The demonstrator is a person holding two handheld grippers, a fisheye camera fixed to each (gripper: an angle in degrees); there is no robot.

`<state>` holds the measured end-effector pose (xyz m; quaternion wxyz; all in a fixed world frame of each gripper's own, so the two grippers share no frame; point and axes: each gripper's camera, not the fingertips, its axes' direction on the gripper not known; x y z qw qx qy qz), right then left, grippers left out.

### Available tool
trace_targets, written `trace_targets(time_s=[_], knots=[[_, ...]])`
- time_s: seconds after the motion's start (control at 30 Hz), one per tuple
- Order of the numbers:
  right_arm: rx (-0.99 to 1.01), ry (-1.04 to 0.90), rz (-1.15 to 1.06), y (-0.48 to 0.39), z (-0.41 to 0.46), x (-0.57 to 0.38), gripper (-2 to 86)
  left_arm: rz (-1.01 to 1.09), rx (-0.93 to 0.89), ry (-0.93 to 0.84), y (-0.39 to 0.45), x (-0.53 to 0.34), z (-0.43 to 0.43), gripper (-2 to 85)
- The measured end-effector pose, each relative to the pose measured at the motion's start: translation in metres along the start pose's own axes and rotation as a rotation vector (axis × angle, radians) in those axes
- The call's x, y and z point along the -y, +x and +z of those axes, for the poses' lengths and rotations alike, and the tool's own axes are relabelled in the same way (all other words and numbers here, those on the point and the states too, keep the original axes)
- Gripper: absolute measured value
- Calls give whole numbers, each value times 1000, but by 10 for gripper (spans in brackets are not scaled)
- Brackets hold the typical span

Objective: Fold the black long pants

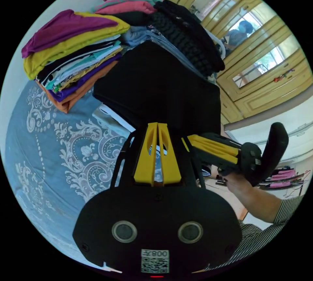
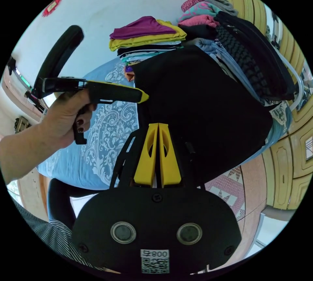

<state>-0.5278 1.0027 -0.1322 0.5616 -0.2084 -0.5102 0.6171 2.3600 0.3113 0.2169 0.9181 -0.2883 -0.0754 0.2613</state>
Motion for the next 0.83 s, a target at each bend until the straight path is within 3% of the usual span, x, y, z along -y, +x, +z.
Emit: trace_targets(time_s=[0.17, 0.3, 0.4, 0.53, 0.83], knots=[[-56, 55, -50, -11, 3, 18, 3, 57, 1, 55, 12, -18, 6, 1], [134, 68, 41, 20, -23, 45, 3, 132, 45, 185, 18, -57, -8, 2], [174, 200, 89, 49, -56, 60, 6, 127, 148, 103, 7, -94, 17, 3], [102, 324, 86, 88, -83, 116, 22, 55, 136, -136, -18, -136, 82, 3], [-204, 462, 59, 135, -102, 310, 102, 49, 122, -60, -28, -203, 124, 2]])
